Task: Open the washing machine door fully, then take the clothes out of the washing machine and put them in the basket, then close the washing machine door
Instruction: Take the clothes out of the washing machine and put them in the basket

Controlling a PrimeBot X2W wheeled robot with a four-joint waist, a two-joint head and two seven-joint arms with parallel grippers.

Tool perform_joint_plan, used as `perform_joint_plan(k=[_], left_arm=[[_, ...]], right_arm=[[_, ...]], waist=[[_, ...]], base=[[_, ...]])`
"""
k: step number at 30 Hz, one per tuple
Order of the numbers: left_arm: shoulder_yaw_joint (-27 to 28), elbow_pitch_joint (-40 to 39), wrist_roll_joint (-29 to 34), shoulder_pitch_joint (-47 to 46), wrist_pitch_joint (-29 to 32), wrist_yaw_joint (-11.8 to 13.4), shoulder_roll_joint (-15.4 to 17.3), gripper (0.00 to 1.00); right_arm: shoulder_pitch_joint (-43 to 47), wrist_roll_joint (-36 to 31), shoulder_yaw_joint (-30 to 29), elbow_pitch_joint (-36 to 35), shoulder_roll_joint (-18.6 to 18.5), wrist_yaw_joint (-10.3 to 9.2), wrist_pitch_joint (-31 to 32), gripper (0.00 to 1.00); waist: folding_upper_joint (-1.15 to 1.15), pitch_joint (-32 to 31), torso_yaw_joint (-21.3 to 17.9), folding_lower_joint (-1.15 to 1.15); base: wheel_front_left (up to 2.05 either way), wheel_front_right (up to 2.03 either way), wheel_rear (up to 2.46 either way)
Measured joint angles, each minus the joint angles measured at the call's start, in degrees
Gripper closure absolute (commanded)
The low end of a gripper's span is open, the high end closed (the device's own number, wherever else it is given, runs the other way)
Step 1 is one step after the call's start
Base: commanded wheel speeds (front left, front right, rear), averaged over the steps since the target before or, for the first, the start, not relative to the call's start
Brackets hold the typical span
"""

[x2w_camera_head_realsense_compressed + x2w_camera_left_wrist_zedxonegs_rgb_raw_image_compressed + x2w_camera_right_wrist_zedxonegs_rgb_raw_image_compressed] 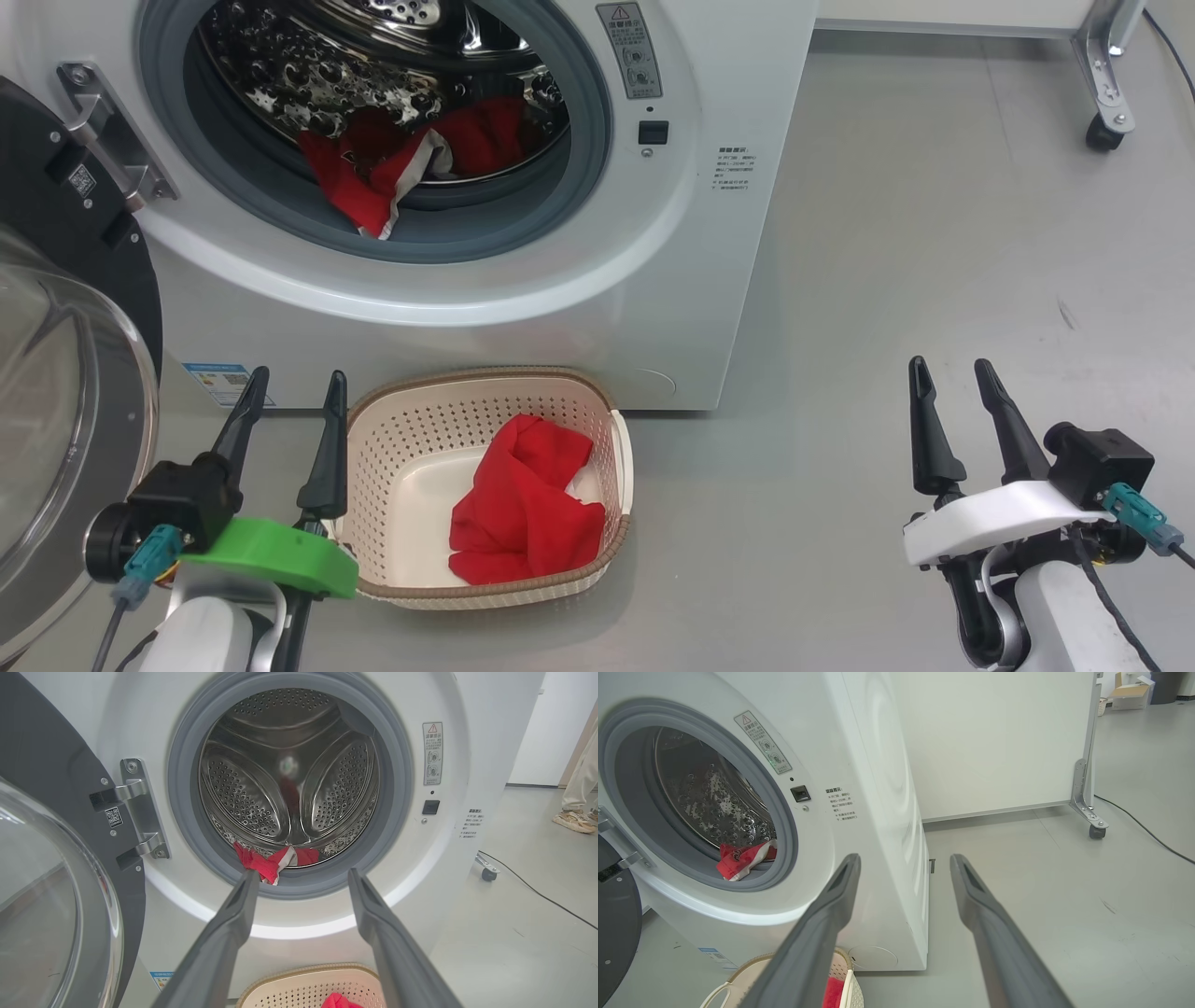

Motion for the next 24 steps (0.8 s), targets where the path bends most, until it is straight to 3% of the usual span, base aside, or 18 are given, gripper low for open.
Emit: perform_joint_plan(k=[24], left_arm=[[0.76,-3.81,1.75,2.11,0.0,0.0,-0.91,0.0]], right_arm=[[0.01,-0.08,0.35,-0.51,-0.03,0.0,0.0,0.0]], waist=[[0.0,1.42,-0.8,0.0]], base=[[0.0,0.0,0.0]])
